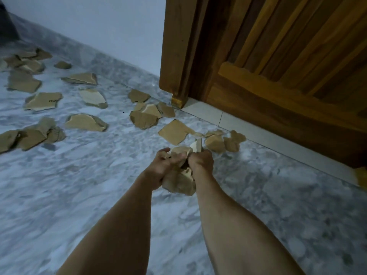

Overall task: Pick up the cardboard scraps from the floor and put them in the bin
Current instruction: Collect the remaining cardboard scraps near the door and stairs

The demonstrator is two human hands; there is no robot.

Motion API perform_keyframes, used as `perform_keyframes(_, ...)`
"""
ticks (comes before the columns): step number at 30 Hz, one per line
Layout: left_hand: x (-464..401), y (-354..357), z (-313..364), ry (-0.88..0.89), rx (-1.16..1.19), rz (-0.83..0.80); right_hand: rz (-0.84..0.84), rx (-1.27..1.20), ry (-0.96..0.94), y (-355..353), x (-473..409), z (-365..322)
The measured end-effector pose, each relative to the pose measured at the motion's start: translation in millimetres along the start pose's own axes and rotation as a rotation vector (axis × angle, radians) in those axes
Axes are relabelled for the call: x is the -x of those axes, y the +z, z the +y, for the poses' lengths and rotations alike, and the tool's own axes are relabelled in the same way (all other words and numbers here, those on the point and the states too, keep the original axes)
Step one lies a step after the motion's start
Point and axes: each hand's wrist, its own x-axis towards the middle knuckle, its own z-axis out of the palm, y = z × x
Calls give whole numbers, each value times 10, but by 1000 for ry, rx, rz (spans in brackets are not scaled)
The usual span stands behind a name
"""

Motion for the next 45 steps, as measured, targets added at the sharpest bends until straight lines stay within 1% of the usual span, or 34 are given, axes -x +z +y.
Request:
perform_keyframes(1, -50, 22, -26, -1, -18, -46, -13, -13, 18, 5, -79, 25)
perform_keyframes(2, -88, 40, -53, 4, -46, -46, -33, -18, 35, 2, -150, 40)
perform_keyframes(4, -164, 86, -86, 6, -77, 27, -93, -9, 38, -29, -283, 12)
perform_keyframes(6, -248, 189, -55, -21, -71, 104, -165, 21, -14, -128, -438, -105)
perform_keyframes(10, -412, 492, 232, 2, -84, 236, -280, 24, -87, -486, -868, -413)
perform_keyframes(12, -435, 579, 378, 16, -91, 291, -353, 62, -131, -723, -1065, -563)
perform_keyframes(14, -449, 578, 450, 1, -127, 354, -426, 171, -197, -939, -1294, -673)
perform_keyframes(16, -514, 506, 457, 9, -206, 403, -497, 358, -283, -1045, -1537, -732)
perform_keyframes(18, -626, 422, 446, 18, -309, 434, -576, 551, -357, -1021, -1754, -707)
perform_keyframes(21, -818, 367, 446, 0, -403, 455, -663, 857, -399, -837, -1886, -556)
perform_keyframes(22, -887, 366, 456, -11, -434, 466, -652, 943, -412, -744, -1934, -491)
perform_keyframes(24, -1044, 367, 481, -34, -491, 454, -594, 1020, -428, -566, -2030, -380)
perform_keyframes(27, -1332, 317, 505, -65, -628, 428, -535, 1025, -496, -448, -2137, -317)
perform_keyframes(30, -1518, 296, 461, -128, -853, 479, -452, 1029, -611, -478, -2098, -287)
perform_keyframes(33, -1498, 436, 499, -101, -986, 520, -364, 1078, -676, -542, -2021, -284)
perform_keyframes(35, -1494, 518, 535, -102, -1096, 507, -283, 1128, -759, -583, -1947, -282)
perform_keyframes(37, -1519, 570, 556, -97, -1204, 485, -294, 1128, -815, -585, -1928, -265)
perform_keyframes(38, -1537, 588, 563, -103, -1222, 490, -342, 1087, -782, -575, -1943, -254)
perform_keyframes(40, -1589, 586, 566, -106, -1230, 509, -410, 907, -616, -589, -1952, -274)
perform_keyframes(41, -1617, 572, 570, -101, -1247, 509, -408, 824, -553, -613, -1990, -282)
perform_keyframes(43, -1679, 532, 568, -95, -1289, 485, -395, 728, -499, -720, -2038, -345)
perform_keyframes(45, -1729, 494, 564, -96, -1298, 474, -377, 705, -418, -832, -2103, -369)
